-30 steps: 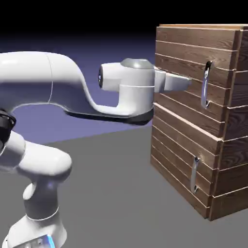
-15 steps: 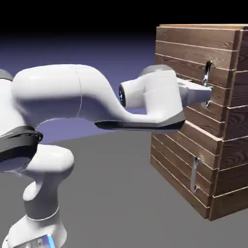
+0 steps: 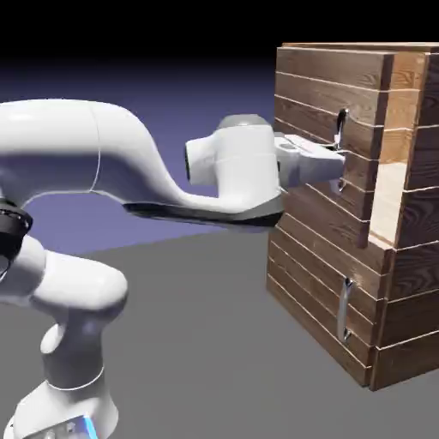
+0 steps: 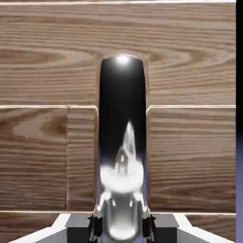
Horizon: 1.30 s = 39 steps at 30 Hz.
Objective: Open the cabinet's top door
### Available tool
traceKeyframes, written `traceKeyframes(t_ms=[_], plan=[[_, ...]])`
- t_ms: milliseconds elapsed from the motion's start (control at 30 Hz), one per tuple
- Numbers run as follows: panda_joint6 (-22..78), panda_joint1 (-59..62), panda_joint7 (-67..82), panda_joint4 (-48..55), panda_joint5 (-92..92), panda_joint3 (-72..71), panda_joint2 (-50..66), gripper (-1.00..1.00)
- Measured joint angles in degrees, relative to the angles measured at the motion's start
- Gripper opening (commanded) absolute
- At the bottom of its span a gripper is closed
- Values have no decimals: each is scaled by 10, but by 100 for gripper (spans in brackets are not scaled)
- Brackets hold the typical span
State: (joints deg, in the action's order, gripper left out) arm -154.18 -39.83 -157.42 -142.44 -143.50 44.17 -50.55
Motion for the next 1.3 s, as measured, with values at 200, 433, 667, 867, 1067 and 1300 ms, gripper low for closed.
traceKeyframes(t_ms=[200, 433, 667, 867, 1067, 1300], plan=[[77, 102, 50, -99, 125, -125, -56, -100], [180, 165, 107, -187, 294, -270, -133, -100], [296, 169, 147, -230, 465, -415, -186, -100], [402, 155, 158, -229, 600, -540, -190, -100], [514, 151, 152, -193, 723, -664, -154, -100], [652, 192, 130, -103, 846, -809, -73, -100]])
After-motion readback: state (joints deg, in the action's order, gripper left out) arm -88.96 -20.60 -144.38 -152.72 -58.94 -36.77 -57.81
